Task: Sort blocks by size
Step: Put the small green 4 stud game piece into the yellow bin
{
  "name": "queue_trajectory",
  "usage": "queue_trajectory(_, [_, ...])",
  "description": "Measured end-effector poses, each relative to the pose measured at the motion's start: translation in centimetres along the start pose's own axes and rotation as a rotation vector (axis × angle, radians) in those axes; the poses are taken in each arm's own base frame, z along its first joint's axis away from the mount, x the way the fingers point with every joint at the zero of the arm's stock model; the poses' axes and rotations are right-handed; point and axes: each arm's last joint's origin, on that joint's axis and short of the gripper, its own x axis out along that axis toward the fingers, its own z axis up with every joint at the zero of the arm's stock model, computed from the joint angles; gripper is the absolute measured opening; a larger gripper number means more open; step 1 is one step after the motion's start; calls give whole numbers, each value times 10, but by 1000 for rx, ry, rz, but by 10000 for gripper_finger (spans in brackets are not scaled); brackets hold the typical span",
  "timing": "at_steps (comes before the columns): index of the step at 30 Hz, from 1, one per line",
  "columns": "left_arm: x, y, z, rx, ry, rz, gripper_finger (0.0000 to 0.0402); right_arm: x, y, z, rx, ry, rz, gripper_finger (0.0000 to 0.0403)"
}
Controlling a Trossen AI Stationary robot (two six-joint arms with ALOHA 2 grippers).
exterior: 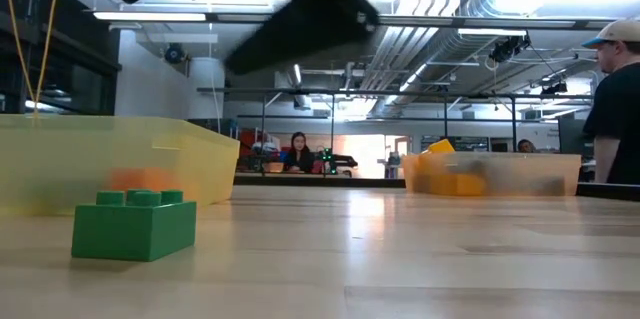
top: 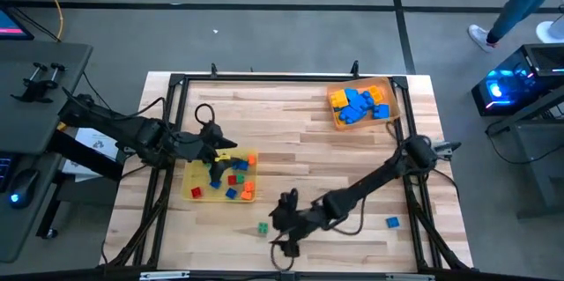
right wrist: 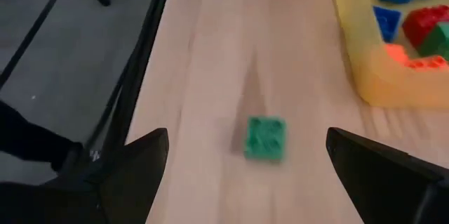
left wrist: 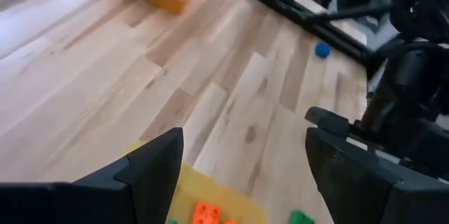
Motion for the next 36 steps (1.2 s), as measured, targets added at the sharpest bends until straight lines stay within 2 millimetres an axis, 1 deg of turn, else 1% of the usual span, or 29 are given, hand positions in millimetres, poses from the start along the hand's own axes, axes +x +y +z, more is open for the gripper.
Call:
queue_trajectory(4, [0, -1, -1, 56, 28, -33, 287, 28, 16, 15, -15, 24, -21, 385])
queue_trajectory(7, [0, -1, -1, 88, 28, -35, 287, 49, 21, 20, -66, 110, -97, 385])
queue_trajectory(10, [0, -2, 0, 92, 25, -44, 287, 62, 24, 21, -43, 201, -183, 385])
queue_trajectory(15, [0, -3, 0, 79, 28, -63, 287, 69, 23, 18, 32, 296, -254, 385])
queue_trajectory(19, [0, -5, 2, 67, 7, -81, 287, 75, 22, 9, 77, 345, -218, 385])
queue_trajectory(23, [0, -6, 4, 58, -19, -88, 287, 82, 21, 2, 89, 309, -233, 385])
queue_trajectory(25, [0, -7, 5, 47, -31, -97, 287, 82, 21, 3, 70, 294, -228, 385])
queue_trajectory(30, [0, -8, 7, 40, -50, -93, 287, 86, 20, 0, 47, 309, -216, 384])
queue_trajectory(33, [0, -8, 7, 38, -51, -93, 287, 89, 20, -3, 48, 311, -216, 371])
queue_trajectory(36, [0, -8, 7, 29, -54, -94, 287, 93, 20, -6, 52, 303, -225, 339])
